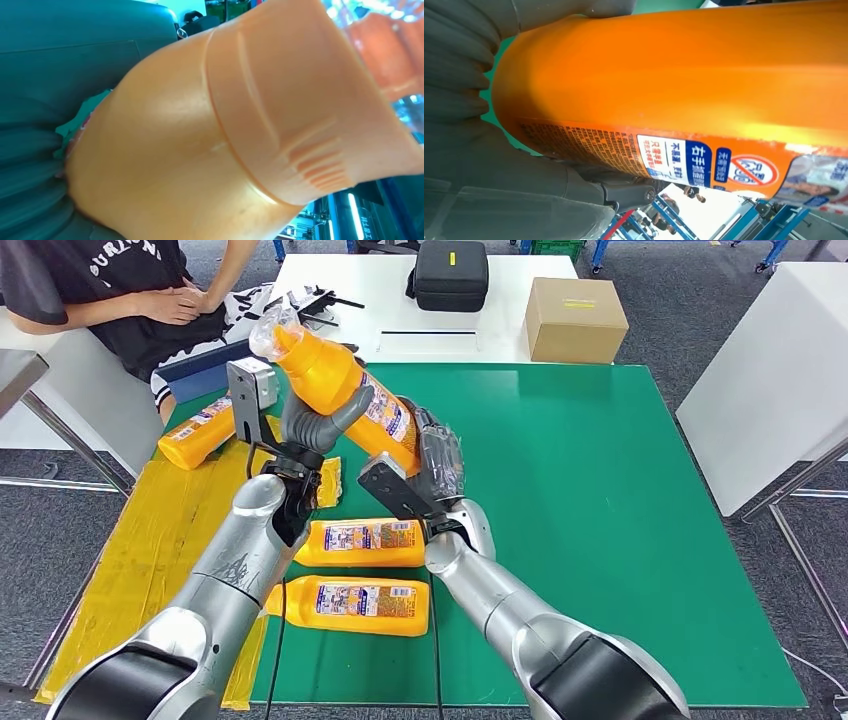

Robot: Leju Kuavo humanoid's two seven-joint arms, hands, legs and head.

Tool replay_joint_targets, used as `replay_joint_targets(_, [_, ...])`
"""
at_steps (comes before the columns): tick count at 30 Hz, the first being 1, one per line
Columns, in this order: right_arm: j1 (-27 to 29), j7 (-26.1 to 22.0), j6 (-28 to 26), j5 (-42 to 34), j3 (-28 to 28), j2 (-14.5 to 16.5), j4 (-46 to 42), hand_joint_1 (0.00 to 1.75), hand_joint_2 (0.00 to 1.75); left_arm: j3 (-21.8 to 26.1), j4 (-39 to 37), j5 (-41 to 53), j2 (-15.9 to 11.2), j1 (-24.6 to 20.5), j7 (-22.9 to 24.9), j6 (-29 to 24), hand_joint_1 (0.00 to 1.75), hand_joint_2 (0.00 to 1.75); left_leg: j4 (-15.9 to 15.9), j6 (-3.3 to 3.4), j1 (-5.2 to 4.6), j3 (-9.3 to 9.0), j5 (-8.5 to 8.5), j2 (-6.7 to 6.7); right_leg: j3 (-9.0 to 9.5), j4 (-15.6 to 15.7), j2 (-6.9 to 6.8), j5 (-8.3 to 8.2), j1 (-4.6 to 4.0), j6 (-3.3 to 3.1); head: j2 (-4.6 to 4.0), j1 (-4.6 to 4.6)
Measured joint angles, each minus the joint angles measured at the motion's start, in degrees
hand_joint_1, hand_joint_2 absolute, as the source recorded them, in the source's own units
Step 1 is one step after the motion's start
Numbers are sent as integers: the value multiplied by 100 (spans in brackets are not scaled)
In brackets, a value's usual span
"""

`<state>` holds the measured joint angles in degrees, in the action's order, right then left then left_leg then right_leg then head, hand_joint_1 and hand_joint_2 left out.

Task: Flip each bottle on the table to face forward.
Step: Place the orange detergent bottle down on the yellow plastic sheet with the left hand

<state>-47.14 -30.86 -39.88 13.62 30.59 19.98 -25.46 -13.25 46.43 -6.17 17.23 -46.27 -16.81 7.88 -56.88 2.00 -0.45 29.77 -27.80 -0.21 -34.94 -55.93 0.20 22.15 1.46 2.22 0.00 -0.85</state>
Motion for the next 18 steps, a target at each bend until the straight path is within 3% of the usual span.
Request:
replay_joint_targets(3, [17, -227, 126, -233, -17, 0, -3, 10, 175, 8, 3, 2, -1, -1, -25, -28, 175, 175, 0, 0, 0, 1, 0, 0, 0, 0, 0, 0, 0, 0, 0, -1])
replay_joint_targets(4, [27, -313, 182, -282, -26, 0, -11, 0, 175, 17, 4, 6, -2, -1, -32, -46, 175, 175, 0, 0, 0, 1, 0, 0, 0, 0, 0, 0, 0, 0, 0, -1])
replay_joint_targets(12, [98, -492, 445, -258, -89, -1, -145, 0, 175, 75, 4, 55, -28, 5, -61, -139, 175, 175, 0, 0, 0, 0, 0, 0, 0, 0, 1, 0, 0, 0, 0, -2])
replay_joint_targets(18, [926, 136, 1519, 706, -297, -141, -1814, 0, 175, 380, -6, 324, -307, 8, -233, -542, 175, 175, 1, 0, 1, 0, 0, 0, -2, 0, 1, 0, -3, 0, 0, 0])
